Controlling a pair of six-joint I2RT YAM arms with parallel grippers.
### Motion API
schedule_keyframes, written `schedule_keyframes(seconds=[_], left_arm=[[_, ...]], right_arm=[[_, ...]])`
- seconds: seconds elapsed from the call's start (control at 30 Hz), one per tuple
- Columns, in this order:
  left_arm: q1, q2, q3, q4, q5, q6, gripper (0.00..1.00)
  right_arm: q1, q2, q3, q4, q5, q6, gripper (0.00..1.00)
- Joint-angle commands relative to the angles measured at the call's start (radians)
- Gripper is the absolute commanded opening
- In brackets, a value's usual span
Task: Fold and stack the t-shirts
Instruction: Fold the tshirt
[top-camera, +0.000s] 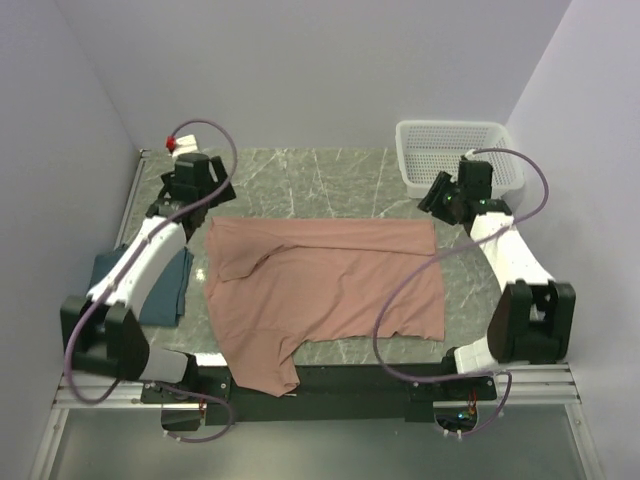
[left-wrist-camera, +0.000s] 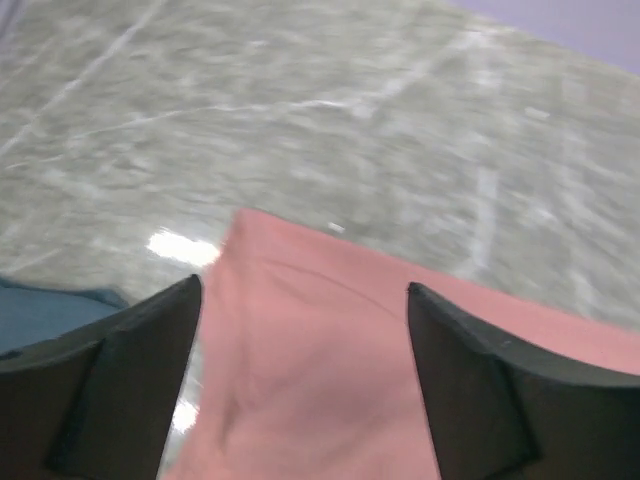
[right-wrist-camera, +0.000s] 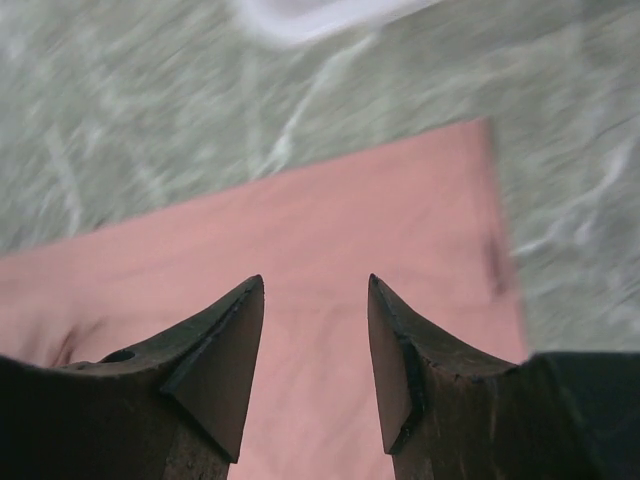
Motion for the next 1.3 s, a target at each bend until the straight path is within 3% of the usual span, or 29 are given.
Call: schedule_keyframes(seconds=[0.0, 0.27, 0.5, 0.63, 0.9, 1.27], left_arm=[[-0.107, -0.130, -0.098, -0.108, -0.062, -0.009, 0.85], [-0.359, -0.273, -0.300, -0.138, -0.014, -0.138, 0.58], [-0.451, -0.111, -0.279, -0.099, -0.077, -0.076, 0.39], [-0.462, -0.014, -0.245, -0.055, -0.054, -0.026, 0.20], [-0.462, 0.176, -0.193, -0.023, -0.076, 0.020, 0.16], [-0.446, 0.276, -0.144, -0.023, -0.195, 0.081, 0.18]], right_arm=[[0.107, -0.142, -0.104, -0.018, 0.055, 0.072, 0.54], [0.204, -0.418, -0.263, -0.022, -0.017, 0.075, 0.53], [0.220, -0.613, -0.419, -0.057, -0.096, 0.069, 0.52], [0.219, -0.693, -0.474, -0.090, -0.098, 0.056, 0.52], [0.220, -0.805, -0.556, -0.129, -0.097, 0.052, 0.52], [0.219, -0.795, -0.572, -0.130, -0.093, 0.033, 0.52]])
